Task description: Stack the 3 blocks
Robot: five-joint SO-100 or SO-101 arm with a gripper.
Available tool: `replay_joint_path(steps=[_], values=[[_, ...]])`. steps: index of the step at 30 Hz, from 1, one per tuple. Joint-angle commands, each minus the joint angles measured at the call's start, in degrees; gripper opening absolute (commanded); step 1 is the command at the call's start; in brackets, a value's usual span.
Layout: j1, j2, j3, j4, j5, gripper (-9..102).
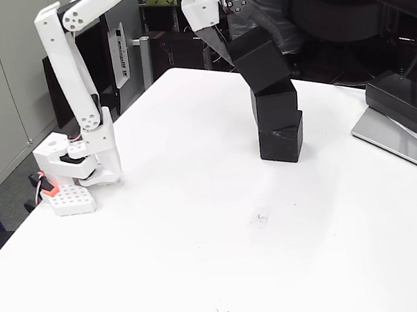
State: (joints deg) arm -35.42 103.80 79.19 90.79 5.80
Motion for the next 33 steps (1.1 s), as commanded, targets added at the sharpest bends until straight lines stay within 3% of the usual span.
replay_joint_path(steps=[1,8,15,33], values=[[0.44,0.18,-0.44,-0.70,-0.09,6],[0.35,0.18,-0.44,-0.70,-0.09,24],[0.09,0.18,-0.35,-0.70,-0.09,36],[0.35,0.97,-1.23,-0.18,0.00,38]])
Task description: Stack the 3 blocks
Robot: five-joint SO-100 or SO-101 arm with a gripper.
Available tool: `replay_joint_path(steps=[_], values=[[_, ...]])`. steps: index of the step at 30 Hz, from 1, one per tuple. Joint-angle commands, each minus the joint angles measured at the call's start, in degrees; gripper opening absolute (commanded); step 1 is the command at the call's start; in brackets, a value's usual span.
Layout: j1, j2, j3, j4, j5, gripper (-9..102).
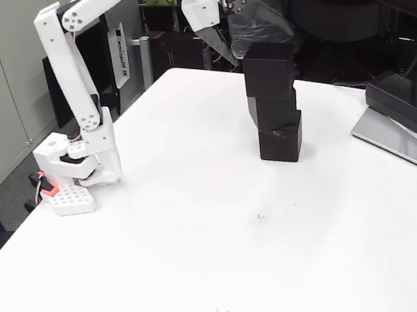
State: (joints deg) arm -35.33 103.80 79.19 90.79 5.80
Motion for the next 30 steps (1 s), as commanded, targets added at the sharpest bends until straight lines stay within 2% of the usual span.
replay_joint_path(steps=[1,9,23,30], values=[[0.35,0.97,-1.23,-0.18,-0.09,38],[0.35,7.73,-2.20,-0.18,-0.18,37],[0.44,29.09,-4.31,-0.18,-0.18,4],[2.11,41.75,-3.69,-0.18,-0.18,-1]])
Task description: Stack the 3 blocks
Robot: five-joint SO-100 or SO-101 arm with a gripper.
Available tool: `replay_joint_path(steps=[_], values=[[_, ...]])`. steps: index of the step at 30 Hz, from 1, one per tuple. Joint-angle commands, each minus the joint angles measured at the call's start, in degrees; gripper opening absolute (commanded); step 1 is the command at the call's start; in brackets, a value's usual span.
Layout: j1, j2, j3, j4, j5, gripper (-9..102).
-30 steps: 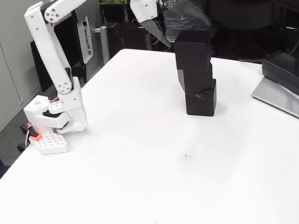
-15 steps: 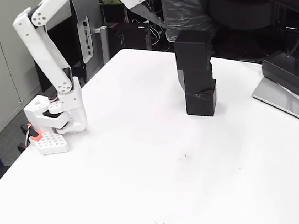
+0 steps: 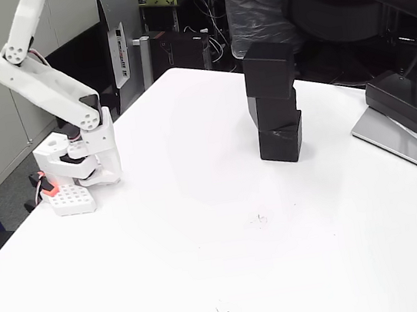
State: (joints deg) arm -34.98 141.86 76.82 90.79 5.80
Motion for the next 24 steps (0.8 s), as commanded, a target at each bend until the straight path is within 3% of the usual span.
replay_joint_path(steps=[1,9,17,24], values=[[2.81,5.71,-1.32,-0.18,-0.18,-1],[15.64,19.69,4.04,-0.18,-0.18,-1],[22.59,32.17,25.49,-1.85,-0.09,-1],[23.20,42.28,44.74,-19.51,-0.09,-1]])
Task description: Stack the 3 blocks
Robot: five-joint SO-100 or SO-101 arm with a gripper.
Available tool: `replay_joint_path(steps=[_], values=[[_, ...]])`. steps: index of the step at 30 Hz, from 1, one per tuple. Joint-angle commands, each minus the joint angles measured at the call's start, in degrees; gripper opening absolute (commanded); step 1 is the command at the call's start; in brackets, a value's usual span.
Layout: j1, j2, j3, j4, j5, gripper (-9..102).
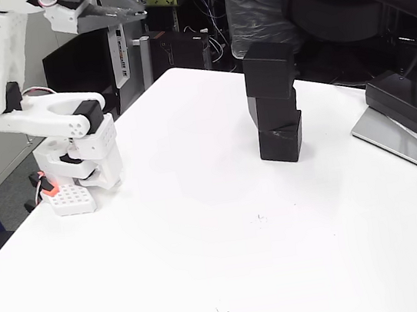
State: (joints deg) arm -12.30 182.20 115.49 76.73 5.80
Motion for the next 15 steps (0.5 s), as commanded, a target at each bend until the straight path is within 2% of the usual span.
replay_joint_path(steps=[1,7,15], values=[[0.53,3.08,8.79,-8.00,-0.09,-1],[0.70,8.00,25.22,-17.49,-0.18,-1],[0.70,9.05,38.94,-20.48,-0.09,-1]])
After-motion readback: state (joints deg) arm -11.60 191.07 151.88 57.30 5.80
